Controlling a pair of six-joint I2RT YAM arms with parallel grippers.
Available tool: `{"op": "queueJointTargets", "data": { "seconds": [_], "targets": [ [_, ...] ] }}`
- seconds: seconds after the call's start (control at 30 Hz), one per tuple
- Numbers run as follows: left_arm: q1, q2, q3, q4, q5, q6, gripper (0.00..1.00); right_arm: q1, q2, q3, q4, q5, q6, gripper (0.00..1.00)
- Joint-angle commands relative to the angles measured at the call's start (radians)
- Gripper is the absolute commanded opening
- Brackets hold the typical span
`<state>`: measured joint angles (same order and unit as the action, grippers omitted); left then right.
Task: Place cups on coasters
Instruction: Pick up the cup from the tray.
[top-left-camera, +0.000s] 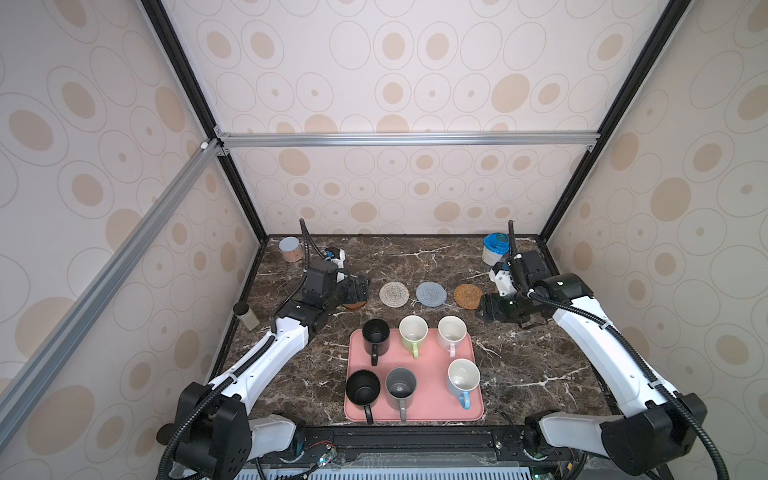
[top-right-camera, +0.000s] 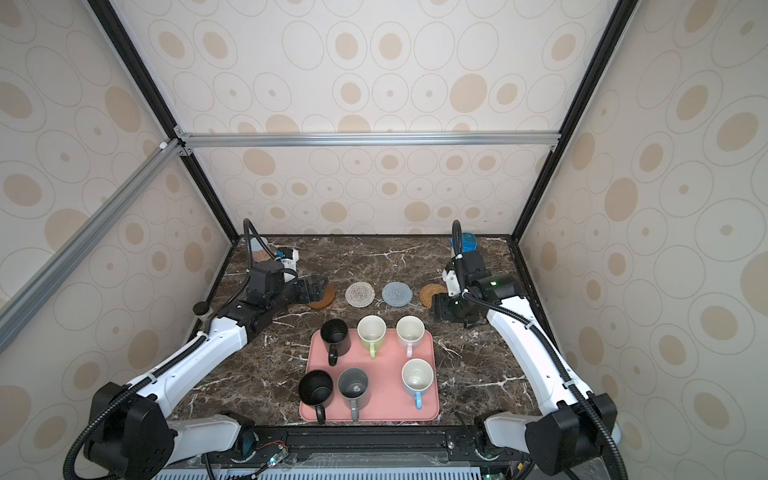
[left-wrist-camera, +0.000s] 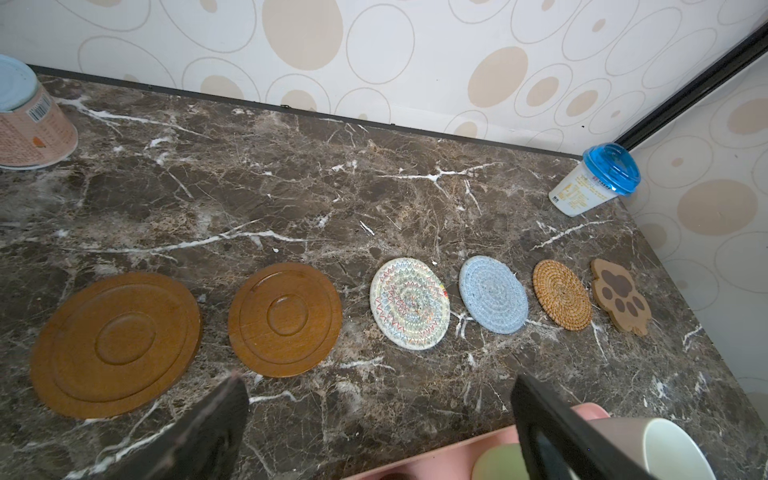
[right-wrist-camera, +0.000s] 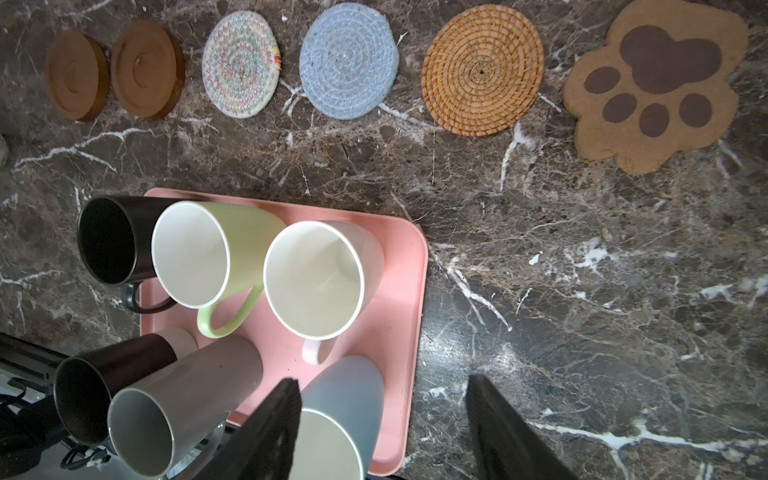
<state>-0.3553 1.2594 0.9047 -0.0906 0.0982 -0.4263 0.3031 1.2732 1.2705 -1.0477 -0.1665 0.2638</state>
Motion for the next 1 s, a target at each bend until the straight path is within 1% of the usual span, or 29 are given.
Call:
{"op": "queueJointTargets", "data": {
  "seconds": [0.0,0.2,0.27,0.37,0.53,0.63,0.73,0.87,0.97],
  "targets": [
    [-0.006,-0.020,0.006,0.005,-0.022,0.027,1.00,0.046,-0.006,-0.001,-0.025,0.025,0.020,0.67],
    [-0.007,-0.044,-0.021,0.048,-0.022,-0.005,1.00,0.091,0.061,0.059,-0.105,0.065,0.054,0.67],
    [-0.007,-0.047,-0.023,0.027,-0.039,-0.019,1.00,0.101,0.080,0.089,-0.148,0.053,0.076,0.67],
    [-0.006,-0.055,-0.005,-0.024,-0.060,-0.032,1.00,0.123,0.083,0.116,-0.174,0.070,0.088,0.67],
    [-0.006,-0.091,-0.043,-0.002,-0.069,-0.020,1.00,0.151,0.049,0.057,-0.101,0.101,0.086,0.67],
    [-0.007,-0.098,-0.053,-0.035,-0.058,-0.025,1.00,0.180,0.022,-0.002,-0.056,0.112,0.085,0.67],
    [-0.007,-0.110,-0.060,-0.074,-0.063,-0.038,1.00,0.204,0.023,-0.003,-0.089,0.132,0.095,0.67],
    [-0.006,-0.156,-0.087,-0.050,-0.064,-0.042,1.00,0.241,0.023,-0.018,-0.094,0.139,0.121,0.67],
    [-0.006,-0.173,-0.080,-0.059,-0.066,-0.041,1.00,0.282,0.028,-0.030,-0.092,0.144,0.142,0.67]
  ]
}}
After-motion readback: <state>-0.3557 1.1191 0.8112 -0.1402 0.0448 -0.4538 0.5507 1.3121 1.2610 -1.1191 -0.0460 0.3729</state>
